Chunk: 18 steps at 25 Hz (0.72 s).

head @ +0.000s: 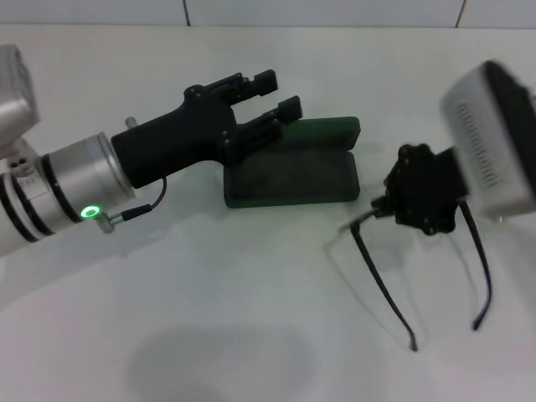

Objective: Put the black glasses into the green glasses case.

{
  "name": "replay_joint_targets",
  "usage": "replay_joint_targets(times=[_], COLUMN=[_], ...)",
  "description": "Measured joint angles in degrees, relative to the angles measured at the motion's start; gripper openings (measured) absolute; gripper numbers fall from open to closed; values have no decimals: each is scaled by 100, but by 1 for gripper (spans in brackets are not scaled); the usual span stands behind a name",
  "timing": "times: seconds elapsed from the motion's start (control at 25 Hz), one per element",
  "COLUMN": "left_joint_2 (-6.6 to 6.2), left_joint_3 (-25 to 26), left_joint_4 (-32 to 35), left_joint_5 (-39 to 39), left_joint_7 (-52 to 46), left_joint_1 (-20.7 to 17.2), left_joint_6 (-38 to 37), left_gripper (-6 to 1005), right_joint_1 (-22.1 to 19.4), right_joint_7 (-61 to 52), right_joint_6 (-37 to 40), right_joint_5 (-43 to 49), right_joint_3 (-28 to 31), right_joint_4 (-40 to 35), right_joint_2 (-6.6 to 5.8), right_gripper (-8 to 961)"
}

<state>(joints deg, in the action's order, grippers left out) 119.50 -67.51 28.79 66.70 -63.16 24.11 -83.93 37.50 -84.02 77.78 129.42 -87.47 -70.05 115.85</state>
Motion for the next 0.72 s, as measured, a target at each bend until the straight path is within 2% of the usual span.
replay_joint_targets(times=[0.2,0.44,0.6,0.72], left_joint_2=[-61,-118,-135,-139], left_joint_3=[2,-15,-49,-51], left_joint_4=[34,46,58,58], left_joint_5=[-3,44,326,543], left_joint_7=[-2,3,-59,-359], left_joint_1=[-9,56,269,514], left_joint_6=[-749,-1419,-1857,-2001], left_gripper=[562,562,562,562], right_joint_1=[-612,-1065,-1054,-834], right_joint_7=[426,819,1252,1480], right_joint_6=[13,-39,-104,-132], right_joint_5=[-947,-2405,-3803,-4254], right_joint_3=[738,1481,1785,1891], right_joint_4=[-176,345,1443,2280], right_joint_2=[24,32,-27,-30], right_gripper=[58,58,59,59])
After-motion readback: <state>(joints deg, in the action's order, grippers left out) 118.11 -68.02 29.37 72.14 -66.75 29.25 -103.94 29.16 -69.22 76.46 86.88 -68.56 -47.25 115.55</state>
